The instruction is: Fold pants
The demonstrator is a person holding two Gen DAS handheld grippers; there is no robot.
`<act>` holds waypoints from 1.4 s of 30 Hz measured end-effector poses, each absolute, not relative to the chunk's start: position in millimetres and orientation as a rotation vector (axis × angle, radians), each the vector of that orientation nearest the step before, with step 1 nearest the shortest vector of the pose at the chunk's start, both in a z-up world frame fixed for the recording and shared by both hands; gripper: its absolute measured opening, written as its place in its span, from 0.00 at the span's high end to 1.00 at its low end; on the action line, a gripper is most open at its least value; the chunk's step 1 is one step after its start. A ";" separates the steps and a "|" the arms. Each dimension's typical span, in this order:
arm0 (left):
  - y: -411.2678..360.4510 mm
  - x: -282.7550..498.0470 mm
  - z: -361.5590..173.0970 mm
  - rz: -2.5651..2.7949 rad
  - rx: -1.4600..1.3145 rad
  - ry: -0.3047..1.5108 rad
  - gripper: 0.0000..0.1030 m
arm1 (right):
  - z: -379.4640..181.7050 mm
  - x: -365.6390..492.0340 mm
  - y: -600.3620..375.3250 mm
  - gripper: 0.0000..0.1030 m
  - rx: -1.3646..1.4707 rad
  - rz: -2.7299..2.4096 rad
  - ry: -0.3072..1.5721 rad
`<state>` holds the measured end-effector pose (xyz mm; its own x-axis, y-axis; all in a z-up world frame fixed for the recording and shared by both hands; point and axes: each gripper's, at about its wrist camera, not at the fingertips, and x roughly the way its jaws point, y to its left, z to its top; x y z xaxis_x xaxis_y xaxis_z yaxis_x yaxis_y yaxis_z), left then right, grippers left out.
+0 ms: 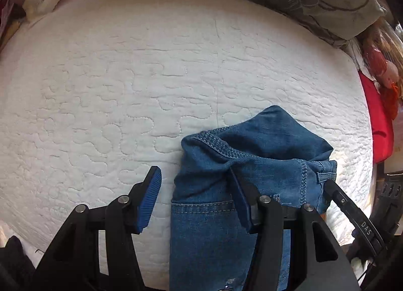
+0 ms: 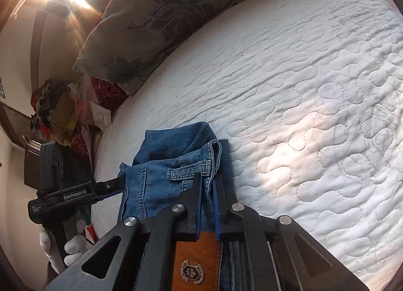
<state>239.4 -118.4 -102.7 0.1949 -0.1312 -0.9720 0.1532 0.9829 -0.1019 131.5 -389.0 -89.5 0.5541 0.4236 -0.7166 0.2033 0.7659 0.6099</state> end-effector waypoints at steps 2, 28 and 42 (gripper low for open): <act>-120.2 243.8 -104.6 -0.184 0.013 1.394 0.48 | -95.2 133.4 -387.2 0.91 0.672 0.116 1.037; -38.9 79.2 -142.7 -0.252 -0.369 1.529 0.48 | -105.3 1.3 -364.5 0.88 0.858 0.214 1.077; -2.6 112.2 -93.4 -0.448 -0.526 1.423 0.45 | -78.6 14.2 -398.8 0.59 0.922 0.203 0.968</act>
<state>112.2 -2.6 -93.4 0.1003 -0.5857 -0.8043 -0.0191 0.8071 -0.5901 14.2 -398.8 -78.6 0.5815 0.5283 -0.6187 0.2359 0.6183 0.7497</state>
